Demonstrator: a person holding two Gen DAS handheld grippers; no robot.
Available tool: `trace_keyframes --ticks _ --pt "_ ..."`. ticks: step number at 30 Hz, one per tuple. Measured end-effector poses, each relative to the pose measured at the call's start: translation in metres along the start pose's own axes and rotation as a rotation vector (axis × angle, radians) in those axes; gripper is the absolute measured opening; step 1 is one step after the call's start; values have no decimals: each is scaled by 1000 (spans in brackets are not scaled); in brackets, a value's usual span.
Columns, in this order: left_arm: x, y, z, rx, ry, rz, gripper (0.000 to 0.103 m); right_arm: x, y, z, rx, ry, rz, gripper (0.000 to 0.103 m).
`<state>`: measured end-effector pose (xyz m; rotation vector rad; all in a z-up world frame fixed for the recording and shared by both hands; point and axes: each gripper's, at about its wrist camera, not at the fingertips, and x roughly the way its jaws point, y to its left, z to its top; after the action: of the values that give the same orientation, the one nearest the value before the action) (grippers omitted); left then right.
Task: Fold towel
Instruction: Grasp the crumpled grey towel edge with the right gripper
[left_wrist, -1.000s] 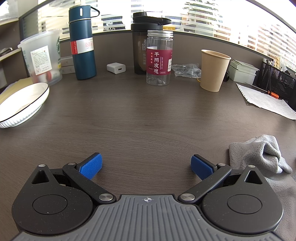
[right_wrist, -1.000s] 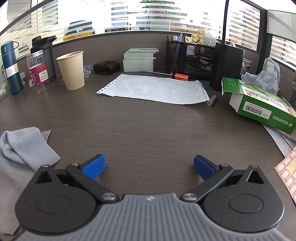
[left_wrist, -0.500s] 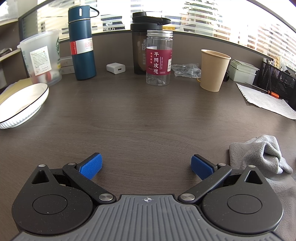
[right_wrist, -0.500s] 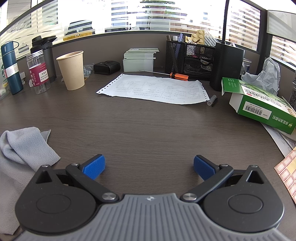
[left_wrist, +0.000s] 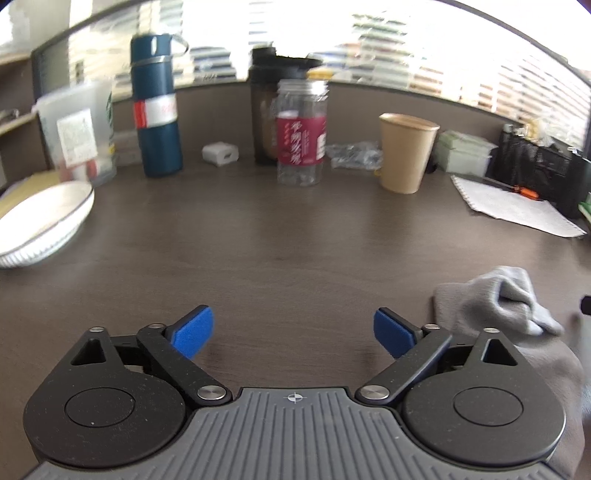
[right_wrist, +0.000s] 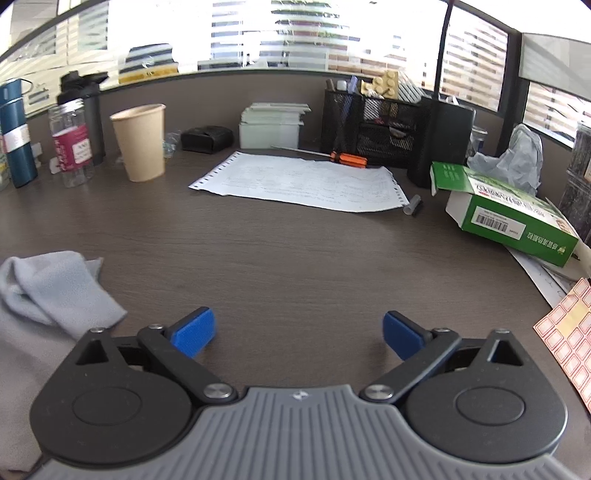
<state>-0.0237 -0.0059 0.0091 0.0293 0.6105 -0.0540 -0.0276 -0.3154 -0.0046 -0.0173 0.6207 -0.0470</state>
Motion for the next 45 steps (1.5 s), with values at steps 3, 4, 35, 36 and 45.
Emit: trace_keyframes --ticks 3,4,35,36,45 --pt "-11 -2 -3 -9 -19 -44 94 -11 9 1 2 -20 48 84" --pt "-14 -3 -3 -9 -22 -55 93 -15 13 3 1 -29 72 82" --pt "-52 -39 -32 85 3 -272 75 -18 80 2 -32 28 316 11" --pt "-52 -39 -32 84 3 -272 75 -19 80 2 -33 26 313 9" --pt "-52 -36 -30 52 9 -311 63 -48 73 15 -63 -86 274 7"
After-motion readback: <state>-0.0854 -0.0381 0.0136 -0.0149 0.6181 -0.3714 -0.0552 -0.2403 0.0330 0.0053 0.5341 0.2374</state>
